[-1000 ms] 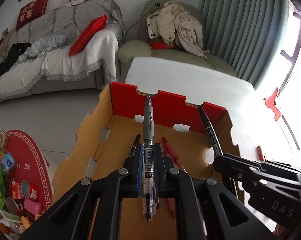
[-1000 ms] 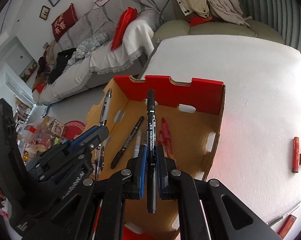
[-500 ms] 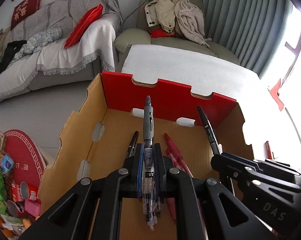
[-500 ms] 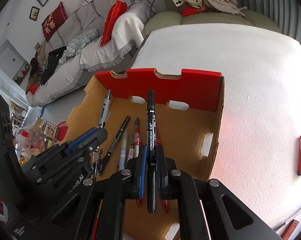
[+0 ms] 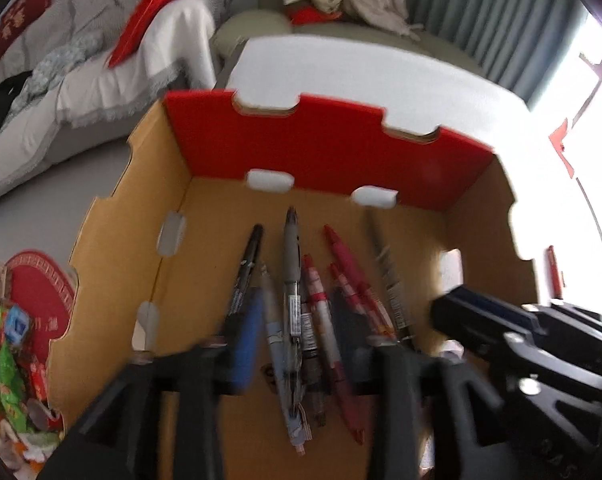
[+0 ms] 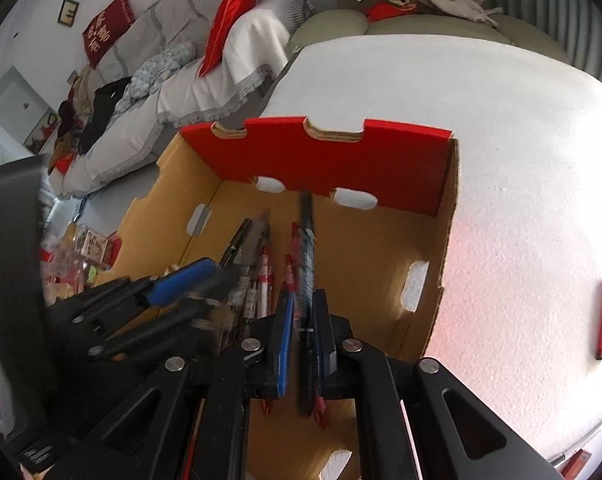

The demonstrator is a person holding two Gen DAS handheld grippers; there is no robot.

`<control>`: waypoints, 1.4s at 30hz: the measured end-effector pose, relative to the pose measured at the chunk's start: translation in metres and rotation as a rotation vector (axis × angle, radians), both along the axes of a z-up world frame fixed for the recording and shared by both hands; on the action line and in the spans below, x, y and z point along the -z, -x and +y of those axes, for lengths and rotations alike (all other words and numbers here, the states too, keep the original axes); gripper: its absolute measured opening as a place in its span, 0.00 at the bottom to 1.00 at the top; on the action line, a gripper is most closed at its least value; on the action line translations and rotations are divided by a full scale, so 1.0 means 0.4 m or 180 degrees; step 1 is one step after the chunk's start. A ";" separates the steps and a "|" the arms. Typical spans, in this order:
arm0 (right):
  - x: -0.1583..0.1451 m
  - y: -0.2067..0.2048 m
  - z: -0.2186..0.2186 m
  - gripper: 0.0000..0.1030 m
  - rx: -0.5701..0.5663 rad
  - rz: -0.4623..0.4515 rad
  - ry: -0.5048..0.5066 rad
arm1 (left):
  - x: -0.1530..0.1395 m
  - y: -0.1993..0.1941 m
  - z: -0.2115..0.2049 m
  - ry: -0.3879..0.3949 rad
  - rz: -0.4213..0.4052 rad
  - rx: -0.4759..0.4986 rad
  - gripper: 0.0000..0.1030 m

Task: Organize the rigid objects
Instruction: 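Open both tools to release the pens into the box, then bring both open tools back over the remaining items on the table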

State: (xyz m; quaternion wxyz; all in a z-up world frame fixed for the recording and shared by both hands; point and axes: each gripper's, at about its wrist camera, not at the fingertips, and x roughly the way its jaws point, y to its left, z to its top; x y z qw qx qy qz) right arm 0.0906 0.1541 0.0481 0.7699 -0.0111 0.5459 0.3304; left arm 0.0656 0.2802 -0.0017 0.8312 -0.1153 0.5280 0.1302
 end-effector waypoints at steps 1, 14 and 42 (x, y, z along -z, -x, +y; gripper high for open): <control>-0.001 -0.003 -0.003 0.12 0.0004 0.0018 -0.0010 | 0.005 0.000 0.008 0.0041 0.0033 -0.0052 0.79; -0.131 0.057 -0.188 1.00 0.0298 -0.0271 -0.0654 | -0.111 0.137 0.017 0.0308 -0.0660 -0.0275 1.00; 0.100 0.243 -0.935 1.00 0.2077 0.0352 -0.0054 | 0.099 -0.011 -0.878 -0.0959 0.0023 0.2522 1.00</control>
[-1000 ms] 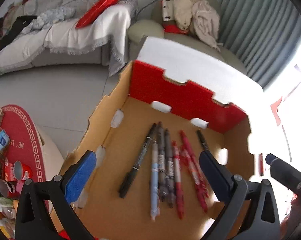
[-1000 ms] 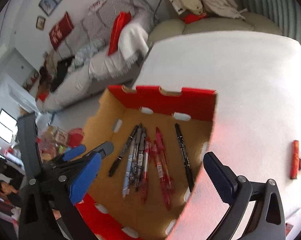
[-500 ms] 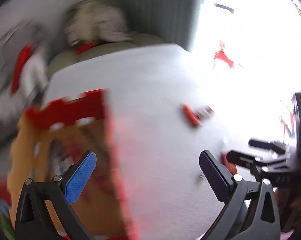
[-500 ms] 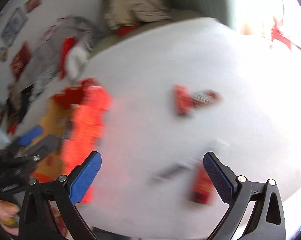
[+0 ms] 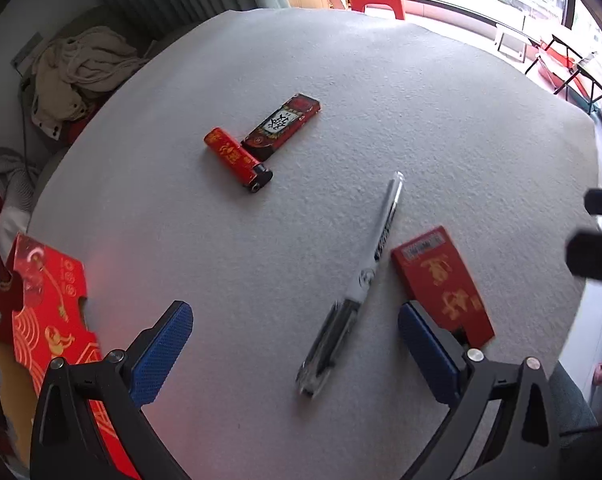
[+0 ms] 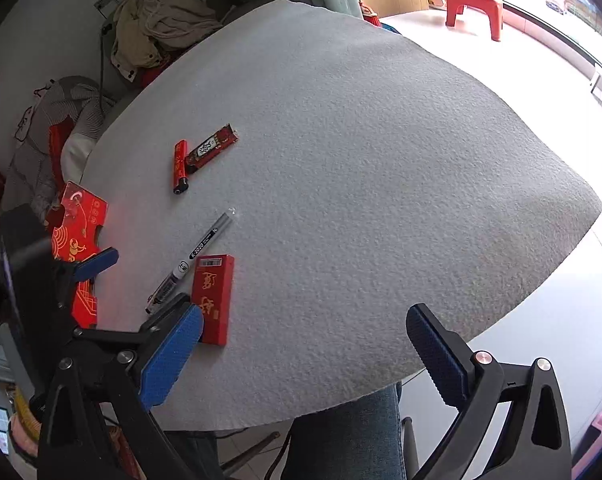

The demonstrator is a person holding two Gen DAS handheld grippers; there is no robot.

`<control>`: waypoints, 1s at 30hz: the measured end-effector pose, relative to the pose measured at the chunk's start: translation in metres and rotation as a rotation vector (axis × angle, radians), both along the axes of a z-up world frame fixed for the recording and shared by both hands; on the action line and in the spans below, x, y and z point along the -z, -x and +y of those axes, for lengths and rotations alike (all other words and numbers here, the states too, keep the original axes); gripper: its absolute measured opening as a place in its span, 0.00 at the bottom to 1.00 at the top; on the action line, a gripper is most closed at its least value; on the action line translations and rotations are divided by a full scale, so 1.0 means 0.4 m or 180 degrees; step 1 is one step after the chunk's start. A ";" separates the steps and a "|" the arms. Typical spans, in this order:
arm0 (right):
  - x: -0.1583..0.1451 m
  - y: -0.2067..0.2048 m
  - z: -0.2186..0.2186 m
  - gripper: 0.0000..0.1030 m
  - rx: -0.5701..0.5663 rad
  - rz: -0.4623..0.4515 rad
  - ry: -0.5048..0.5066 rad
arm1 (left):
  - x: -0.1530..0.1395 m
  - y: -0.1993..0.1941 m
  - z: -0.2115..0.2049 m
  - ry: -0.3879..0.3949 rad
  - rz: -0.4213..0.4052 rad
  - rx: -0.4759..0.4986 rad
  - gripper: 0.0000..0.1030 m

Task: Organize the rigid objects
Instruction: 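Bring both open tools back over the remaining items on the table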

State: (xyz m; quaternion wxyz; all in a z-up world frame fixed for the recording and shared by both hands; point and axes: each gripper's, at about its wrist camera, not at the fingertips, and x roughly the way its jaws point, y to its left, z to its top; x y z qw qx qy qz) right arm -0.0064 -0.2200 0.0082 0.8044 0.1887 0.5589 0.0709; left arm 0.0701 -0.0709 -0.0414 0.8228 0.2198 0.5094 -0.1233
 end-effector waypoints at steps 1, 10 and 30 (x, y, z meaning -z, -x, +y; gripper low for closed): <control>0.004 0.000 0.001 1.00 -0.0006 -0.0001 -0.0008 | 0.001 -0.016 -0.005 0.0032 -0.0002 -0.0028 1.00; 0.013 0.004 0.034 1.00 -0.0188 -0.0035 0.0110 | 0.009 -0.106 0.178 0.0394 -0.0101 -0.1465 1.00; 0.054 -0.042 0.123 1.00 -0.0790 -0.0333 0.1445 | 0.018 -0.024 0.098 0.0836 0.0132 -0.1265 1.00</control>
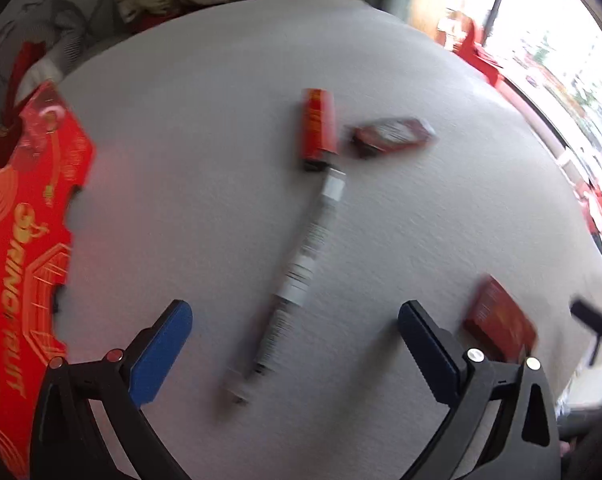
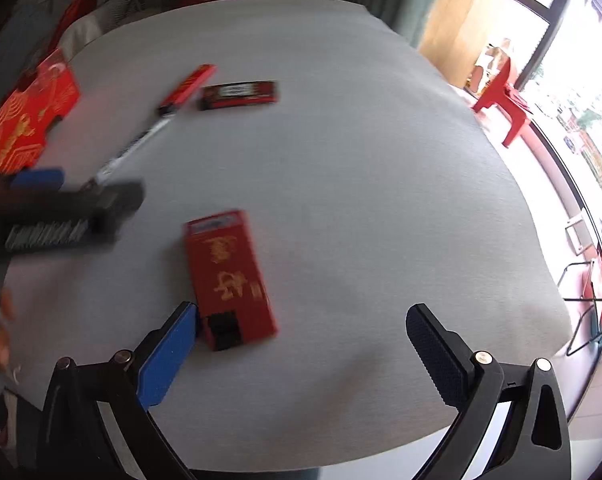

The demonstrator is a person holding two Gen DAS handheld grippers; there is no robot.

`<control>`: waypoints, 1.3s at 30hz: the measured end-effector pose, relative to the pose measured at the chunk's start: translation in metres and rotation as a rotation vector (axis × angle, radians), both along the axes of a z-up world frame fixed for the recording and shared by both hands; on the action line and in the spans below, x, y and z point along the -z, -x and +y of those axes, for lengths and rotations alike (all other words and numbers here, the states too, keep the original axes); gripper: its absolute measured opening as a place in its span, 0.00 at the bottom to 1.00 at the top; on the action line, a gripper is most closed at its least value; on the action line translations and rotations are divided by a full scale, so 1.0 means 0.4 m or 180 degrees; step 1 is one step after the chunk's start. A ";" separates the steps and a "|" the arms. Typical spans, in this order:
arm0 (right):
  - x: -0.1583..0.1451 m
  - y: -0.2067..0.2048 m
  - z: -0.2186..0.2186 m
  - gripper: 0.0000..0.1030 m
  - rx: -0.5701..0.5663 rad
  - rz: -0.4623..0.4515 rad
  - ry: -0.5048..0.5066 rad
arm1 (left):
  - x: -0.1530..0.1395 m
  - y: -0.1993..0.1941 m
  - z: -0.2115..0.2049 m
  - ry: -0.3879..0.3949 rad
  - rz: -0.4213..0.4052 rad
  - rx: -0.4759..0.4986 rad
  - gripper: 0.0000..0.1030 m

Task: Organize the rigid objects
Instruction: 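Bring both open tools back over the remaining items on the table, then grasp the red cigarette pack with the right tool while the left tool grasps the white pen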

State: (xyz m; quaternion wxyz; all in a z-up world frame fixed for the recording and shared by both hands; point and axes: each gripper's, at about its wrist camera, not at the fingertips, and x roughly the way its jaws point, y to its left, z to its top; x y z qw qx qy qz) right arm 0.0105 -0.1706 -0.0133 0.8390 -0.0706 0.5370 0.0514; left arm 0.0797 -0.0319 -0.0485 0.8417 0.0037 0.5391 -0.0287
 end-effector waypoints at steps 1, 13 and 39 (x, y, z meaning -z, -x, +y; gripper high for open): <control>0.001 -0.012 -0.027 1.00 0.0049 0.0033 -0.0051 | -0.001 0.011 -0.019 0.0032 -0.0012 0.0081 1.00; -0.025 -0.007 0.056 1.00 -0.1604 -0.0481 0.0399 | -0.002 -0.018 -0.028 -0.0033 -0.0084 0.0328 1.00; -0.050 -0.091 0.132 0.41 -0.1982 0.0520 -0.0044 | -0.001 0.004 0.016 -0.0046 -0.0129 0.0434 1.00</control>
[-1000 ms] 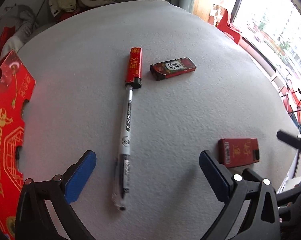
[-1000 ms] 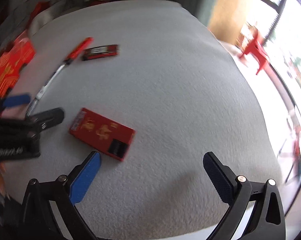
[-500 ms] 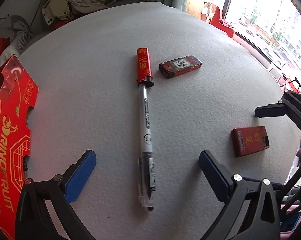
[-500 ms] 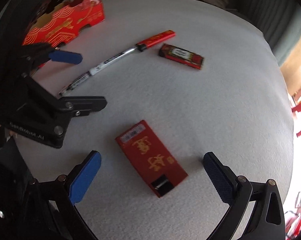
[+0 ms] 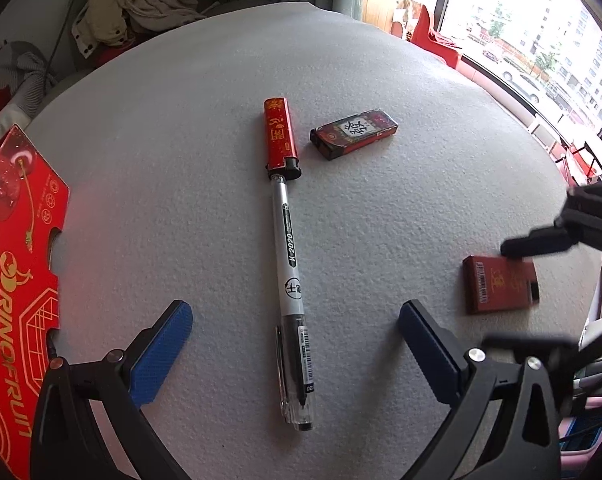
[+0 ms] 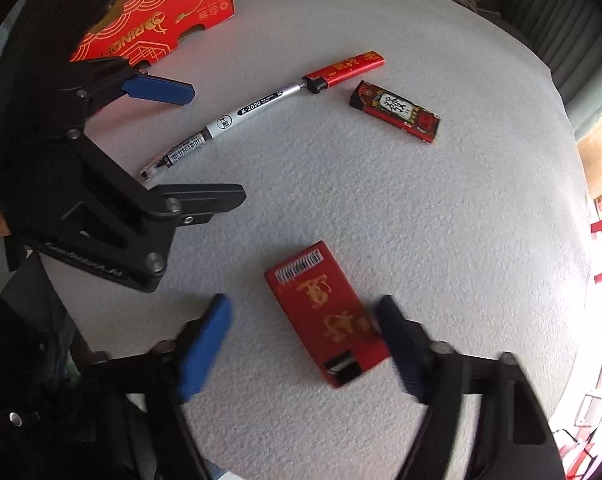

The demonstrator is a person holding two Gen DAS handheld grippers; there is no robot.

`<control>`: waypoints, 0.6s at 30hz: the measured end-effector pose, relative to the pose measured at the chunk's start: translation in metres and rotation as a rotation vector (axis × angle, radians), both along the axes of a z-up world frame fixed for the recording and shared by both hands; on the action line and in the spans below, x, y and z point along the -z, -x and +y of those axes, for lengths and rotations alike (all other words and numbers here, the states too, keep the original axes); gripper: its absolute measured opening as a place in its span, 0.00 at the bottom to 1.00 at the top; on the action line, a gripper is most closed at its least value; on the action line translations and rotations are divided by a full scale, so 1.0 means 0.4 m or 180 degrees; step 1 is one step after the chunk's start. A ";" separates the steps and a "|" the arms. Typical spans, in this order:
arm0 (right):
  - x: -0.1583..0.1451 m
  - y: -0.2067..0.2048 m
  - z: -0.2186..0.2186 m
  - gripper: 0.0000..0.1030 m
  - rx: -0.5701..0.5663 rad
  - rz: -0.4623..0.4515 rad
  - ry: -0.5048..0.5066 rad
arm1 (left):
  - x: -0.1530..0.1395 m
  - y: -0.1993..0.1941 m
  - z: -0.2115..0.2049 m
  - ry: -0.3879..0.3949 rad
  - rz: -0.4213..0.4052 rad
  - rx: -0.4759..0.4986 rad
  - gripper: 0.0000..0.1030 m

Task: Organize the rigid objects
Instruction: 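Grasp the red cigarette pack with the right tool while the left tool grasps the white pen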

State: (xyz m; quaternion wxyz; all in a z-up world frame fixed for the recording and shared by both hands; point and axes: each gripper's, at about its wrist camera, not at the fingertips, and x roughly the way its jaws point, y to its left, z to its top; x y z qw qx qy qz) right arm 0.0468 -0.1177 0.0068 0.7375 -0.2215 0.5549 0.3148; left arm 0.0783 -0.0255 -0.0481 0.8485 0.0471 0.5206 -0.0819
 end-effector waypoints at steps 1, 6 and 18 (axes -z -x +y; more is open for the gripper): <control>-0.001 -0.008 -0.013 0.37 0.0166 0.0048 0.0005 | 0.000 -0.002 0.000 -0.0001 0.0001 -0.0010 1.00; 0.000 -0.016 -0.088 0.37 0.0929 0.0045 0.0023 | -0.003 -0.019 -0.027 0.0000 -0.0010 -0.0080 1.00; -0.024 0.042 -0.123 0.39 0.1217 -0.0026 0.0011 | -0.009 -0.049 -0.091 0.0016 -0.0097 -0.0208 1.00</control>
